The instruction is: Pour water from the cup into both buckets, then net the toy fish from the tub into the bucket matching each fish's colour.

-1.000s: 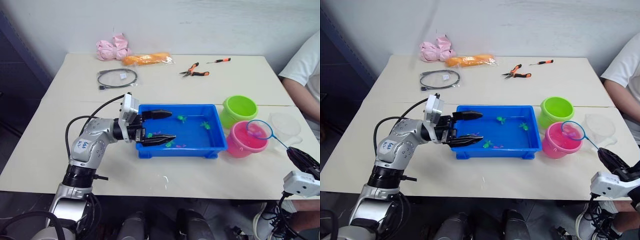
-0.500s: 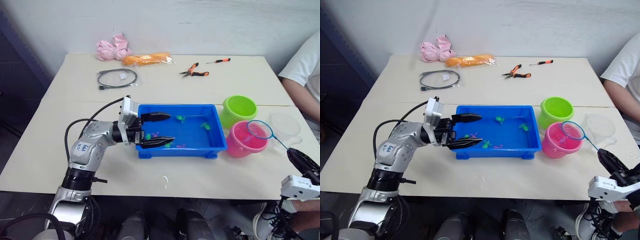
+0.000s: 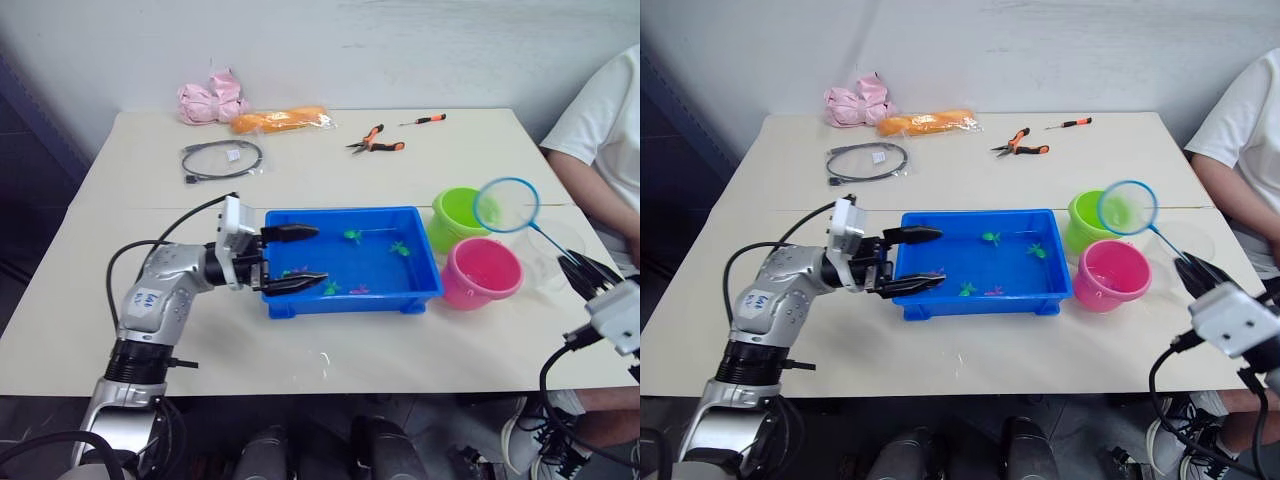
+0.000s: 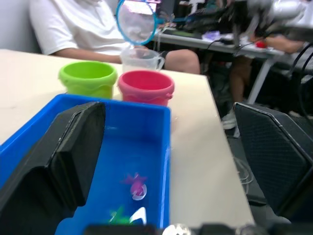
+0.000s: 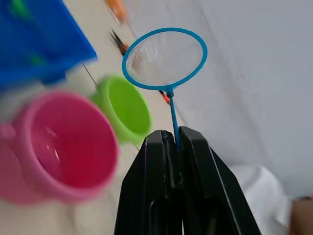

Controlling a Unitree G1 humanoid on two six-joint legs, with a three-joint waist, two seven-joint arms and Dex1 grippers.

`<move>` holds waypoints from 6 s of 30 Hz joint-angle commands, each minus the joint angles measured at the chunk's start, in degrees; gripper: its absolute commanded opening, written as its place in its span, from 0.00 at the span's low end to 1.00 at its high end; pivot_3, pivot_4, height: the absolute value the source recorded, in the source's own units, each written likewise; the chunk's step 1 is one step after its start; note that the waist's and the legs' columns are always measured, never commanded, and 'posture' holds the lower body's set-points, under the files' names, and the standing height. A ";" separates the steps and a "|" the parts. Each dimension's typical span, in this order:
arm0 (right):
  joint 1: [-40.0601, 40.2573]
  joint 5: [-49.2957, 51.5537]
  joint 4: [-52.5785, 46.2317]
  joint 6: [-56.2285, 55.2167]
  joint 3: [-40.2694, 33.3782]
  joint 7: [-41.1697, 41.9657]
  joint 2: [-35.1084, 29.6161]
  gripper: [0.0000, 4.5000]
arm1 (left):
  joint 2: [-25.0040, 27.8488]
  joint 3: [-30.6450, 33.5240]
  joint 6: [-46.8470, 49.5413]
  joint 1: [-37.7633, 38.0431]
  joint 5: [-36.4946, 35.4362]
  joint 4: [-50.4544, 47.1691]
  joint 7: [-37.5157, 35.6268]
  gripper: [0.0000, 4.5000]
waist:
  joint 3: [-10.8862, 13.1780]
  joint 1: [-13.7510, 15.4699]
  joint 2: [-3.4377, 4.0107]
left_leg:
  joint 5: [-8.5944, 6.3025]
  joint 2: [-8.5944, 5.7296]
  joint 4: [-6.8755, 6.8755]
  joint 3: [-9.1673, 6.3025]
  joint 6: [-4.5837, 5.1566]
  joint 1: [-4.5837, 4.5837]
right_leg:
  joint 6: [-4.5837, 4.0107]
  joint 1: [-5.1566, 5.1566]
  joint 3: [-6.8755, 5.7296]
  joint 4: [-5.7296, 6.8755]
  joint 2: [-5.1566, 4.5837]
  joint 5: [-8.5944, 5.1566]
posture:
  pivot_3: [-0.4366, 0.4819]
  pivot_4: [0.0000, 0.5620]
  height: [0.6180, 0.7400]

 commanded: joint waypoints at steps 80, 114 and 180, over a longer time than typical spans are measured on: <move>2.77 -18.19 2.66 5.08 -11.32 9.30 10.43 0.00 | -4.13 -4.55 2.66 -5.27 1.35 -3.13 0.16 0.99 | 0.00 1.71 0.00 | -0.09 -0.25 0.06 0.11 0.17 -0.18 | 0.16 -0.05 -0.07 -0.14 0.14 0.09 | 0.48 0.27 1.00; 8.15 -54.87 10.51 -17.16 -4.43 -27.40 8.93 0.00 | -2.86 -4.15 0.48 -2.63 2.08 -1.47 -0.84 0.99 | 0.00 1.03 0.01 | -0.01 0.04 0.03 0.08 -0.15 -0.08 | -0.01 -0.06 0.21 -0.05 0.53 -0.02 | 0.48 0.27 1.00; -60.74 -12.82 8.61 54.07 60.48 17.07 13.42 0.00 | 16.84 10.50 -2.49 14.31 4.13 -5.39 -0.53 0.99 | 0.00 -1.12 -0.01 | -0.23 0.44 0.05 0.12 -0.38 -0.36 | -0.39 -0.44 -0.19 0.28 0.43 -0.10 | 0.48 0.27 1.00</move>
